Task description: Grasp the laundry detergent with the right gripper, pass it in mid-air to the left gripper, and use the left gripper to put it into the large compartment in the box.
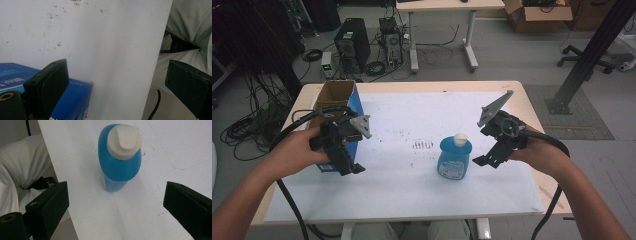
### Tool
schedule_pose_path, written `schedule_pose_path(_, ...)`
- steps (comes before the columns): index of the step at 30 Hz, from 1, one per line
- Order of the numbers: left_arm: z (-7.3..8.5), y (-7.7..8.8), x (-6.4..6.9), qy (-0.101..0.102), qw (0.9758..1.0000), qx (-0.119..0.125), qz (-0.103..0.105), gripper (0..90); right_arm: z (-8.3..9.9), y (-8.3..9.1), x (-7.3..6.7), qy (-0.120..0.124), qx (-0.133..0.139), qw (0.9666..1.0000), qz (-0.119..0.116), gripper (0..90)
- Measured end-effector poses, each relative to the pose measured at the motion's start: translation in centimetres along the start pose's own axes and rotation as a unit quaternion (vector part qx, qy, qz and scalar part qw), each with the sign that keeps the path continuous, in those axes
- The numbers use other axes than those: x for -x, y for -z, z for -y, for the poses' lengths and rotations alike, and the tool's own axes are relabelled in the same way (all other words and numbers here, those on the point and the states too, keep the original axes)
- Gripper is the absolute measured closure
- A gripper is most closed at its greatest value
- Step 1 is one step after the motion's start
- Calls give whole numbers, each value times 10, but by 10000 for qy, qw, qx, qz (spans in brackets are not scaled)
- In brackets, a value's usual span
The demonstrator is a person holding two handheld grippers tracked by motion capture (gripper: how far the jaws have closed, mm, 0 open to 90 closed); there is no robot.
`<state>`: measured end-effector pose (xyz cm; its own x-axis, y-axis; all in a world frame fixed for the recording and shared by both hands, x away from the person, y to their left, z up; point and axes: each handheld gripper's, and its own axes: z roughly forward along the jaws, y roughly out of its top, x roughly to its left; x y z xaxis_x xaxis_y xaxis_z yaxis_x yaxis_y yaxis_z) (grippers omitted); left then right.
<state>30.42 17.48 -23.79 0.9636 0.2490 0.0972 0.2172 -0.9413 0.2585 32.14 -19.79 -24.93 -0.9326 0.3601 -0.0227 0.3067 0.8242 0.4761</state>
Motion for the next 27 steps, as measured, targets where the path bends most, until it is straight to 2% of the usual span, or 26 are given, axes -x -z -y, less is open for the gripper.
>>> schedule_pose_path(14, -1, -3, 0, 21, 10000, -34, 42, 57, 15, -10, 1, -40, 301, 9995, 4, 60)
schedule_pose_path(24, 1, -3, -1, 51, 10000, -42, 49, 57, 26, -20, 1, -55, 590, 9982, 14, 60)
schedule_pose_path(27, 2, -4, -1, 66, 10000, -44, 57, 57, 31, -23, 1, -53, 764, 9971, 0, 61)
